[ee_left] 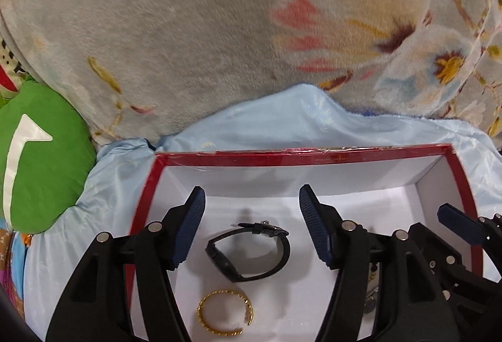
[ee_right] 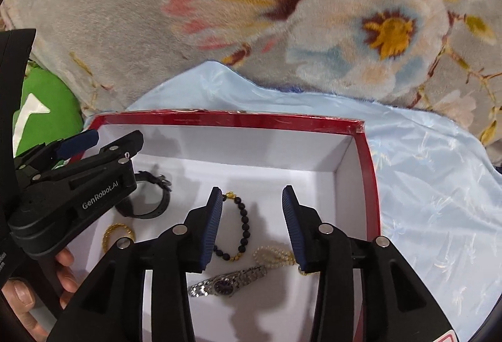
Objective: Organize jewelry
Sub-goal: 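Open both tools to drop the bracelet and ring into the box, then move both tools back to the small gold earrings on the bedspread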
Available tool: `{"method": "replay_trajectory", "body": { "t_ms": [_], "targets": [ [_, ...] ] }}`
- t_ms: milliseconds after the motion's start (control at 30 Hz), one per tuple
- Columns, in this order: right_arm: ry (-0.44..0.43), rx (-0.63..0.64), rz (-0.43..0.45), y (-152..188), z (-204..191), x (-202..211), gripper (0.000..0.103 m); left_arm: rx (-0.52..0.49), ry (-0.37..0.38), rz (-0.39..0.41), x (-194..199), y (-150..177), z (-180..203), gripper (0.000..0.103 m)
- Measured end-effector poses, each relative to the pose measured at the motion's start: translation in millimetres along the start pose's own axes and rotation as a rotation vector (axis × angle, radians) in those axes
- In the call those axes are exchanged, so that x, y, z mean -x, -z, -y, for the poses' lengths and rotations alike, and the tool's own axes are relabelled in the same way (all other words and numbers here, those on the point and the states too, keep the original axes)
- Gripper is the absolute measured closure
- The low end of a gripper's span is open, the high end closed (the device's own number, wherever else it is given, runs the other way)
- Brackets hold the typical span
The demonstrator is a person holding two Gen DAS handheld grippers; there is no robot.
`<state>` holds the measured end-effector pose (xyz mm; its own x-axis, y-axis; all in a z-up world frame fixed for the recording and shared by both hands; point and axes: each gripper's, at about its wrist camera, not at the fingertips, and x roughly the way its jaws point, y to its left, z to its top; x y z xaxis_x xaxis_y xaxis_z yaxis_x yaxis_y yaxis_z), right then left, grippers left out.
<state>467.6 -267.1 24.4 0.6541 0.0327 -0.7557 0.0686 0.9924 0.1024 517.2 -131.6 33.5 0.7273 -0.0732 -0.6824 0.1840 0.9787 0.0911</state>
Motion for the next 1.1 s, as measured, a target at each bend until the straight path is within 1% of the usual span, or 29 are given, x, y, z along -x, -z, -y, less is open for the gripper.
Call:
{"method": "replay_trajectory", "body": {
  "t_ms": [67,133,267,367,400,433,533,633,733,800,933,1033,1100],
  "targets": [
    [0.015,0.023,0.027,3.6,-6.7,12.9,0.062,-0.002,-0.002,0.014,14.3,2.4,-3.9,0.043],
    [0.017,0.033,0.051,8.7,-10.6,28.7,0.058,-0.003,-0.006,0.024,27.4,5.5,-7.4,0.043],
    [-0.009,0.024,0.089,22.7,-14.0,63.7,0.055,0.002,0.004,0.033,56.5,16.3,-16.4,0.043],
    [-0.026,0.021,0.110,37.7,-15.1,90.9,0.054,0.000,0.005,0.048,82.6,29.2,-21.1,0.043],
    [-0.030,0.020,0.119,43.7,-14.7,100.5,0.052,0.001,0.005,0.050,92.5,34.5,-23.9,0.043],
    [-0.032,0.018,0.125,49.4,-14.3,108.6,0.050,0.004,0.007,0.049,100.2,39.4,-26.8,0.042],
    [-0.039,0.018,0.144,73.9,-12.9,137.1,0.046,0.004,0.008,0.055,126.9,59.1,-36.4,0.035],
    [-0.055,0.018,0.146,106.9,-12.3,165.9,0.045,-0.011,-0.002,0.077,158.1,90.0,-47.0,0.028],
    [-0.074,0.019,0.138,148.9,-11.5,192.5,0.044,-0.030,0.008,0.056,180.3,128.4,-57.6,0.027],
    [-0.059,0.040,0.128,174.3,-14.0,203.4,0.044,-0.042,0.005,0.016,188.4,157.8,-62.7,0.027],
    [-0.018,0.068,0.110,226.5,-21.5,217.9,0.044,-0.076,0.004,-0.070,192.6,214.3,-65.6,0.027],
    [-0.042,0.049,0.066,262.3,-25.0,218.8,0.044,-0.089,-0.007,-0.123,195.9,258.6,-66.7,0.027],
    [-0.054,0.026,0.037,283.9,-26.9,216.3,0.044,-0.075,0.000,-0.156,196.7,281.3,-68.3,0.027]
  ]
}}
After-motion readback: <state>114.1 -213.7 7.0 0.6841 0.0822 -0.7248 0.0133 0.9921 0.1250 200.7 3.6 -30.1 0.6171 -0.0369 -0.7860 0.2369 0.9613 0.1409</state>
